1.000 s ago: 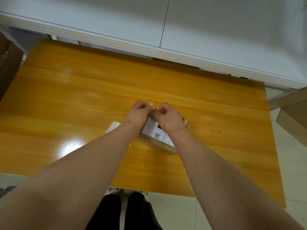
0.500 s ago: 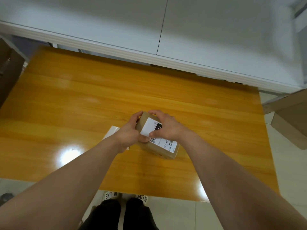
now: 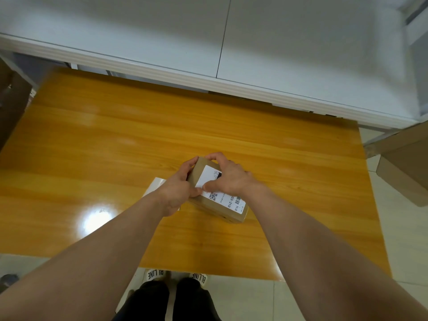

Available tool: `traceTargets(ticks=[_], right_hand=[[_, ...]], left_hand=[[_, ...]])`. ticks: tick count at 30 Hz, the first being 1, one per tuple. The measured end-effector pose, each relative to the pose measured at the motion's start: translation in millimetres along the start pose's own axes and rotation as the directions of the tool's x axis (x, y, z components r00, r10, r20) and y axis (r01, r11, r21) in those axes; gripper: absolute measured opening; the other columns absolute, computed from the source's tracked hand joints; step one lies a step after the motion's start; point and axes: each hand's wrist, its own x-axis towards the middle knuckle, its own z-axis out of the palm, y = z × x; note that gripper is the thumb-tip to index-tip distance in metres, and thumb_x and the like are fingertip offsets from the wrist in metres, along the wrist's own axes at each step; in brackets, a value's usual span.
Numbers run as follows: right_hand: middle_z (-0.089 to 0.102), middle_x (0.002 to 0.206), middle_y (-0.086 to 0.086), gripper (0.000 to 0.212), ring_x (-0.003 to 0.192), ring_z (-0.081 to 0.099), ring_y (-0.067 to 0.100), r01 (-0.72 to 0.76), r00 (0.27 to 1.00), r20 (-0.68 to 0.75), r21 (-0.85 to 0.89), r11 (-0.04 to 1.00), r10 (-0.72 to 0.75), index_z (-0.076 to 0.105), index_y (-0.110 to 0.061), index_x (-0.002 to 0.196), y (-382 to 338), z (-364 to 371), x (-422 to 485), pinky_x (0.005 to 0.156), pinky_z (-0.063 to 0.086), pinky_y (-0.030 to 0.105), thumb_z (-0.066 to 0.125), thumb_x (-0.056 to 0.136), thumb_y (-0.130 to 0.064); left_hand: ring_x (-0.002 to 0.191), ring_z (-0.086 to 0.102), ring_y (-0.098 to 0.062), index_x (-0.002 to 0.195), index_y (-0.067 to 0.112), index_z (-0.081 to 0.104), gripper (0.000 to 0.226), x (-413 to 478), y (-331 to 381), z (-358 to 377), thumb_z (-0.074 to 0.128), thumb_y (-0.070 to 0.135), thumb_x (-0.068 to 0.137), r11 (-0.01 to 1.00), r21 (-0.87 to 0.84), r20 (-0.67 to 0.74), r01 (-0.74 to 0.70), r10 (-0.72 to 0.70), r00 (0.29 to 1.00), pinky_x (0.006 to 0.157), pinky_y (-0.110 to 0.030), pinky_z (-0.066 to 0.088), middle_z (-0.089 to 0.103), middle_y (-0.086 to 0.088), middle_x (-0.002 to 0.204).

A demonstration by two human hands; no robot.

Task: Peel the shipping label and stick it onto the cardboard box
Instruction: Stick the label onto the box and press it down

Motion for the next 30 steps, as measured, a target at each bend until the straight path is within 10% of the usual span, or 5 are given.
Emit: traceTargets(ticks=[14, 19, 24, 30], right_hand=[[0.049, 0.109, -0.004, 0.058, 0.102, 0.033, 0.019, -0.033, 0.993, -0.114, 0.074, 0.997, 0.041, 0.044, -0.051, 0.128, -7, 3, -11, 0.103, 0.027, 0.042, 0.072, 0.077, -0.048], [0.065, 0.087, -0.010, 0.028, 0.108, 0.057, 0.021, -0.082, 0.979, -0.170, 0.163, 0.983, 0.110, 0.055, -0.049, 0.110, -8, 11, 2, 0.098, 0.027, 0.042, 0.057, 0.082, -0.050], [0.070, 0.098, -0.017, 0.010, 0.099, 0.066, 0.014, -0.015, 0.989, -0.137, 0.331, 0.944, 0.063, 0.063, -0.057, 0.084, -1, 11, 8, 0.104, 0.040, 0.048, 0.056, 0.077, -0.059], [0.065, 0.127, -0.011, 0.032, 0.125, 0.053, 0.017, 0.100, 0.965, -0.261, 0.328, 0.939, -0.012, 0.067, -0.042, 0.115, 12, 6, -1, 0.103, 0.046, 0.043, 0.061, 0.083, -0.039]], left_hand=[[0.122, 0.049, -0.017, 0.153, 0.037, 0.024, 0.071, 0, -2, 1, 0.048, -0.003, 0.099, 0.998, 0.059, -0.028, -0.005, 0.007, 1.000, 0.101, -0.030, 0.040, 0.046, 0.005, 0.142], [0.122, 0.048, -0.019, 0.152, 0.039, 0.024, 0.072, -3, -1, 3, 0.044, -0.004, 0.098, 0.996, 0.084, -0.025, 0.013, -0.011, 1.000, 0.101, -0.032, 0.040, 0.045, 0.005, 0.143], [0.108, 0.055, -0.020, 0.151, 0.035, 0.025, 0.069, -3, 3, 9, 0.046, 0.000, 0.096, 0.995, 0.098, -0.094, 0.029, -0.020, 0.995, 0.098, -0.040, 0.047, 0.054, 0.004, 0.124], [0.138, 0.032, -0.031, 0.151, 0.044, 0.022, 0.094, 2, 20, 15, 0.069, 0.004, 0.080, 0.943, 0.333, -0.170, -0.019, 0.079, 0.982, 0.099, -0.043, 0.042, 0.021, -0.004, 0.153]])
